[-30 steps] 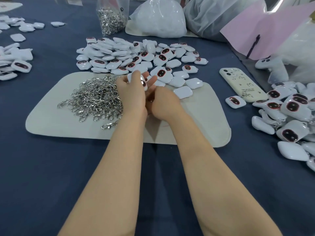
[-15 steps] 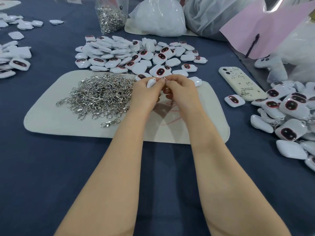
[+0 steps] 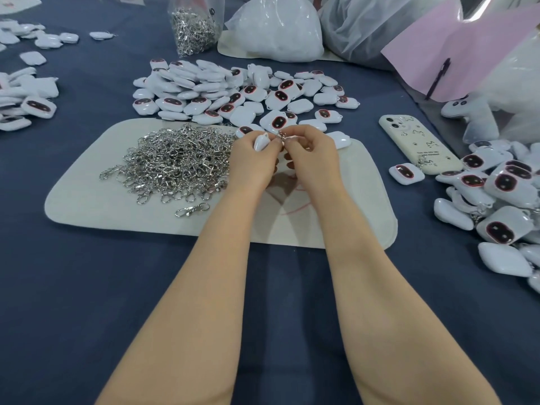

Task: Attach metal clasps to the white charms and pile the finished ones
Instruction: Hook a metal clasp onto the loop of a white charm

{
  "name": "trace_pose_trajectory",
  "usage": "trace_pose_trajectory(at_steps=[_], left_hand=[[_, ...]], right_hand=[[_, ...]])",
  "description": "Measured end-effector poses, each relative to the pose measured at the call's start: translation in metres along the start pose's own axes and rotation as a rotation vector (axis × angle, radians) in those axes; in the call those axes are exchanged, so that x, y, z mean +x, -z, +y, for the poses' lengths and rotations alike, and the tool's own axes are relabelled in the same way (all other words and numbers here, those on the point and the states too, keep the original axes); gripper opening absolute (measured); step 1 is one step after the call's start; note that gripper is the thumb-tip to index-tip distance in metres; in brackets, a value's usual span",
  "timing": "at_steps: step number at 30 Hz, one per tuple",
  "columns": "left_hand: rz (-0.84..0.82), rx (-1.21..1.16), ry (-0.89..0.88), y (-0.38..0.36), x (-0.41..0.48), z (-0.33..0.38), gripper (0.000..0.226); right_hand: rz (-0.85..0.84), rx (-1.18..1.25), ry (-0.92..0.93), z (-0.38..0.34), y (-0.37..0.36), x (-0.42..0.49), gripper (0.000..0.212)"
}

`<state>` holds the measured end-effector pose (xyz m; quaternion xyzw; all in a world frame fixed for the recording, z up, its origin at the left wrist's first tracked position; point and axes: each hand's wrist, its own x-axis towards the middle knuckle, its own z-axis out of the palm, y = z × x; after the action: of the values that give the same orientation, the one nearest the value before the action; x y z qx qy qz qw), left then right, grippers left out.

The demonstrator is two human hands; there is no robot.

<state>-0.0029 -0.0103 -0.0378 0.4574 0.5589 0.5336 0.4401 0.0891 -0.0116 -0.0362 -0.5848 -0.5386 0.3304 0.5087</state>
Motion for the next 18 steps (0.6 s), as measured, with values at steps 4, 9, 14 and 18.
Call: trace_pose_trajectory(at_steps=[4, 9, 14, 18], left_hand=[[0.012, -0.006, -0.004, -0.0007, 0.0006, -0.0009, 0.021], [0.016, -0.002, -0.011, -0.0005, 0.0013, -0.0021, 0.019], [0.012, -0.003, -0.021, -0.0006, 0.0007, -0.0019, 0.02], [0.002, -0.009, -0.012, -0.0003, 0.0006, -0.0001, 0.021]], right_hand=[[0.0, 0.009, 0.002, -0.0006, -0.0004, 0.0004, 0.018], [-0.002, 0.007, 0.027, -0.0005, -0.0007, -0.0003, 0.011], [-0.007, 0.022, 0.016, -0.0009, -0.0012, -0.0015, 0.011], [-0.003, 0.024, 0.026, -0.0011, -0.0012, -0.0016, 0.007]])
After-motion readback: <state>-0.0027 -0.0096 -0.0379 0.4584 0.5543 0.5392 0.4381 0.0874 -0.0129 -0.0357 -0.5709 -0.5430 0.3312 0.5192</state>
